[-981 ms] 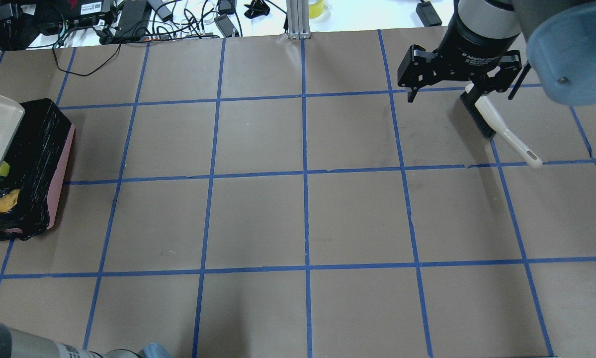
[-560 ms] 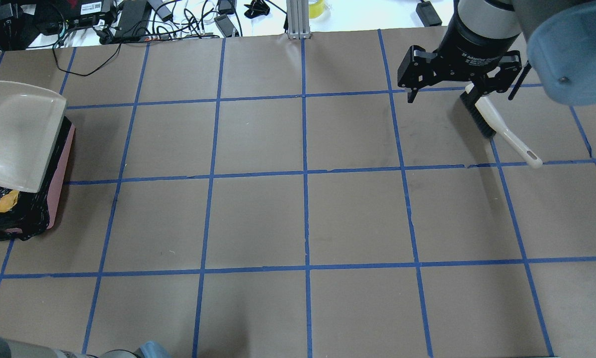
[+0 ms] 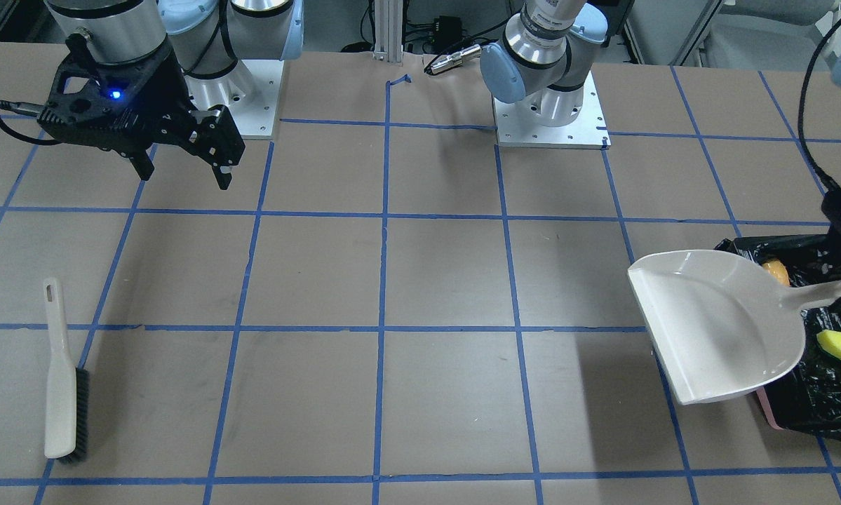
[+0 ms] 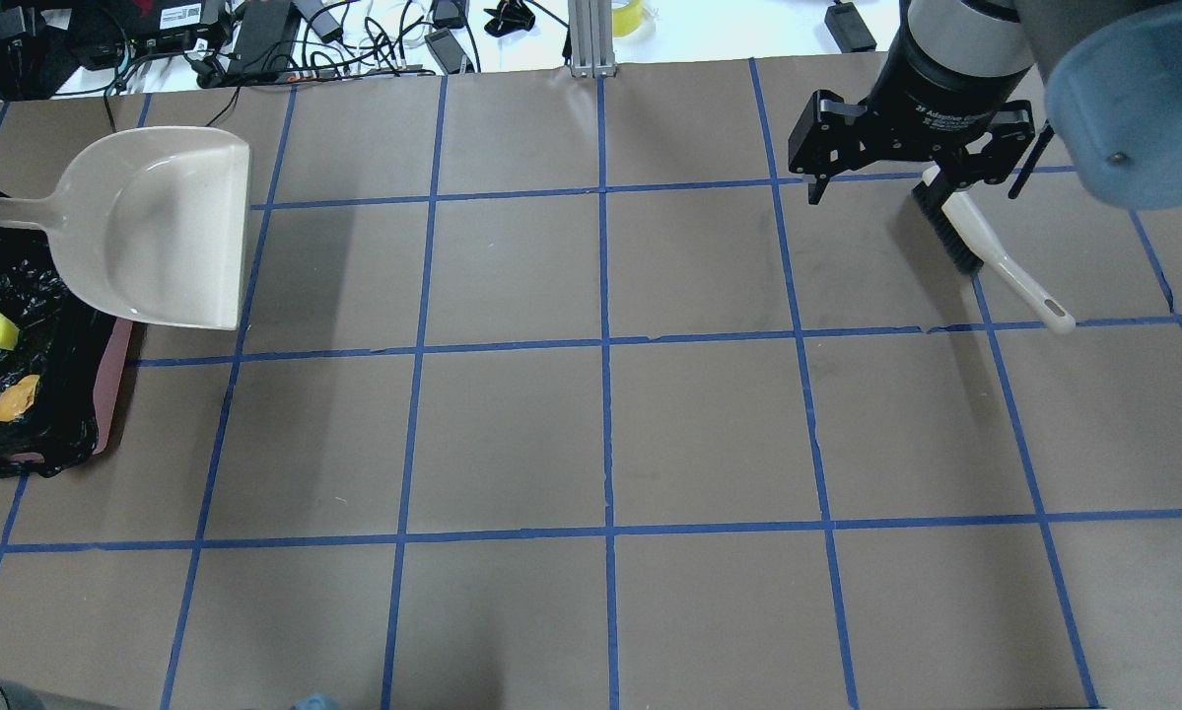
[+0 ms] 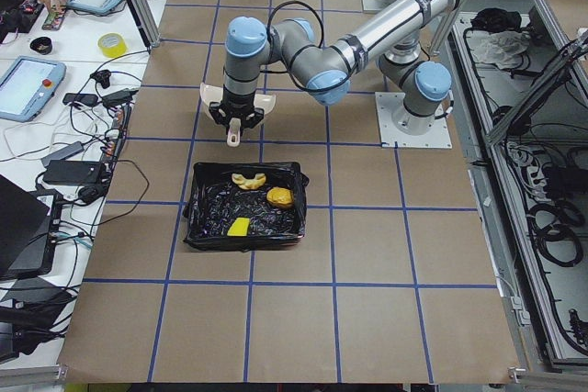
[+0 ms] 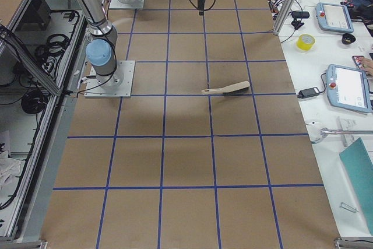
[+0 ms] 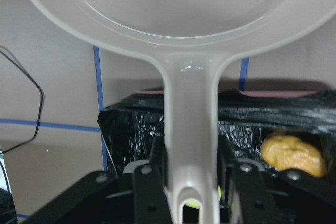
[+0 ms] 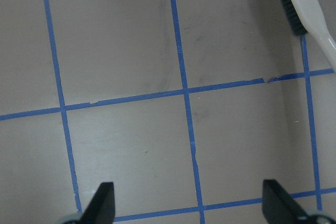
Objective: Sweep and dump trash into bin
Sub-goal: 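Bring the empty dustpan back and lower it onto the table with the left gripper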
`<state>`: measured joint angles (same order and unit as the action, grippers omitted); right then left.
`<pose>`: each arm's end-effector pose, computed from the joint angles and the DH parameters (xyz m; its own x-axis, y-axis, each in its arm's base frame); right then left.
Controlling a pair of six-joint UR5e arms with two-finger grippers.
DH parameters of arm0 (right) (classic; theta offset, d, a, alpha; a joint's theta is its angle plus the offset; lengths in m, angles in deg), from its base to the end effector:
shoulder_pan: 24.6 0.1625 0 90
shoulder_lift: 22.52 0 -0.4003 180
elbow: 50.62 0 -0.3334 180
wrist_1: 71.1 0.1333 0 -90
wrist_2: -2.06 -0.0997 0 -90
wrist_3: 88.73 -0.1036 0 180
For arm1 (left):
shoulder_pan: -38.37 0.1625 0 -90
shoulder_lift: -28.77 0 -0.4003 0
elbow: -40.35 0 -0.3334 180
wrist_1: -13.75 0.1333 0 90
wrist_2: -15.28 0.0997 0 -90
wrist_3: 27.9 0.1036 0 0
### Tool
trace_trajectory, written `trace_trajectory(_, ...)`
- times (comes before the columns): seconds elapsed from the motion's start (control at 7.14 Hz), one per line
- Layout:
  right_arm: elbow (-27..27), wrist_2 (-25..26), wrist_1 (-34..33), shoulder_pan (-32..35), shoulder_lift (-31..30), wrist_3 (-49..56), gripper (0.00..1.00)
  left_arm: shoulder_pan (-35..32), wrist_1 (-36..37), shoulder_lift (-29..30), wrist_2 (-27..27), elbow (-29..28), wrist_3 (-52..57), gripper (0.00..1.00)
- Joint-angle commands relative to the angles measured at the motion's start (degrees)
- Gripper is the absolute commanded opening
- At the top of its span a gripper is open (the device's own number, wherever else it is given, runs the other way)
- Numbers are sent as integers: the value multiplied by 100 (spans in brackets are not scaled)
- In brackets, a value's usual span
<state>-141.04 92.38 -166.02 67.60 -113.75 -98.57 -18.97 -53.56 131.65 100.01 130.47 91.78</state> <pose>0.1493 -0.4289 0.4743 -0.9911 0.1326 -0.0116 0.1331 0.9861 -0.0993 0.1656 -0.5230 0.3928 -0.0429 0.9806 -0.1911 0.9990 0.0446 0.0047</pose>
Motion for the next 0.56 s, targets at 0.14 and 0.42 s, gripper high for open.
trace_trajectory(0.14, -2, 3, 0, 0, 0, 0, 100, -785, -28, 179, -410, 198, -1304, 0)
trace_trajectory(0.42, 7, 3, 0, 0, 0, 0, 100, -1058, 68, 416, -518, 199, -1578, 0)
